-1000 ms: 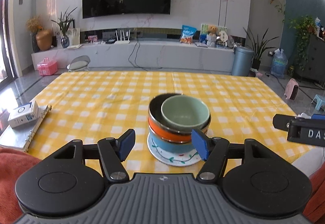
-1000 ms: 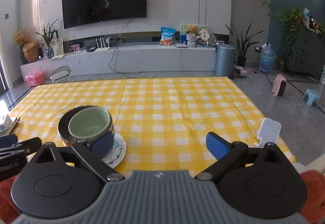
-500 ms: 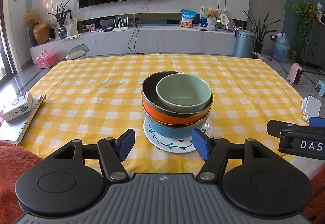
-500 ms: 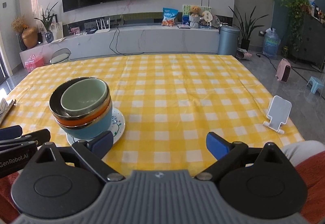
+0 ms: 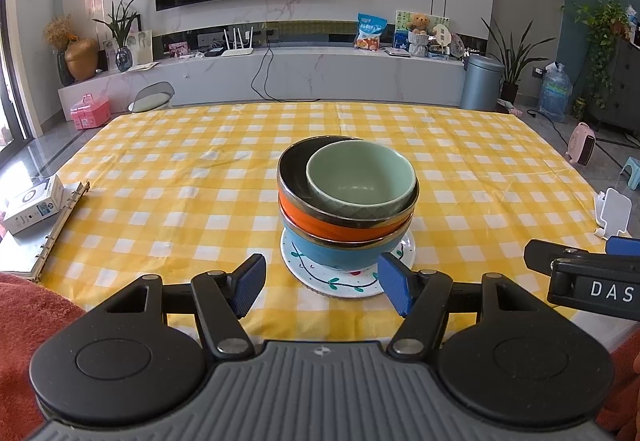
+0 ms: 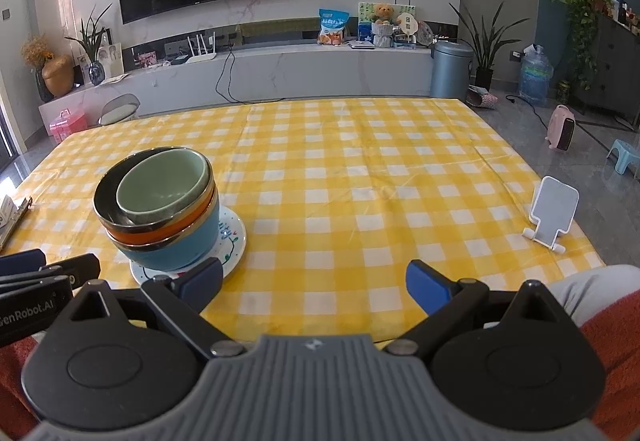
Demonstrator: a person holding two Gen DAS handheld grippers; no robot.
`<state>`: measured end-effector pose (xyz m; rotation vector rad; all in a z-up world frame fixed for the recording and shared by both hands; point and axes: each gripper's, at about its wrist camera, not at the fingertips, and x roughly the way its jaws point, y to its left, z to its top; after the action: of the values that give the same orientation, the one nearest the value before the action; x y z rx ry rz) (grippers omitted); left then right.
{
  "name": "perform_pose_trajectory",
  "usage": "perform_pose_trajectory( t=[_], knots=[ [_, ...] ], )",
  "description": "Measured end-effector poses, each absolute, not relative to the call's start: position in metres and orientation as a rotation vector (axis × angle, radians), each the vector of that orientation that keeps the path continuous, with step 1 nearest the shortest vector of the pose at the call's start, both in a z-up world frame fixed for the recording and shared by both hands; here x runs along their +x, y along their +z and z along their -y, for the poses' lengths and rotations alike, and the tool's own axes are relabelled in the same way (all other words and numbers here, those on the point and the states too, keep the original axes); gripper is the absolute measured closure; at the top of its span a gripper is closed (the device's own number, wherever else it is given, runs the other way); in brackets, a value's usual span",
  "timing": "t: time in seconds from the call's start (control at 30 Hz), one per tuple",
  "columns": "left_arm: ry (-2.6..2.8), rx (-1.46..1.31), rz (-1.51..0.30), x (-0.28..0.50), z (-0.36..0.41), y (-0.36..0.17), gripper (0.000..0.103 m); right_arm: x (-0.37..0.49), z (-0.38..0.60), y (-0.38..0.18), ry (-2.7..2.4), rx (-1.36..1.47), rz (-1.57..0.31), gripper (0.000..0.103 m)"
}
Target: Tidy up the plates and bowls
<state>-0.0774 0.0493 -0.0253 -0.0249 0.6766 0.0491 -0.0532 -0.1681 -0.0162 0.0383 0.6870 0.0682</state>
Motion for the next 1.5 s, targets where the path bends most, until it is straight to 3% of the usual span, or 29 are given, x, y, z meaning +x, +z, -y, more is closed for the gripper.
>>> perform_pose_trajectory(
  t=[1.5],
  knots=[
    [0.044, -0.040, -0.674, -0.0793, -0.0510, -0.0203, 0.027, -0.0535, 0.1655, -0.0172, 0.077, 0.041, -0.684, 0.006]
  ],
)
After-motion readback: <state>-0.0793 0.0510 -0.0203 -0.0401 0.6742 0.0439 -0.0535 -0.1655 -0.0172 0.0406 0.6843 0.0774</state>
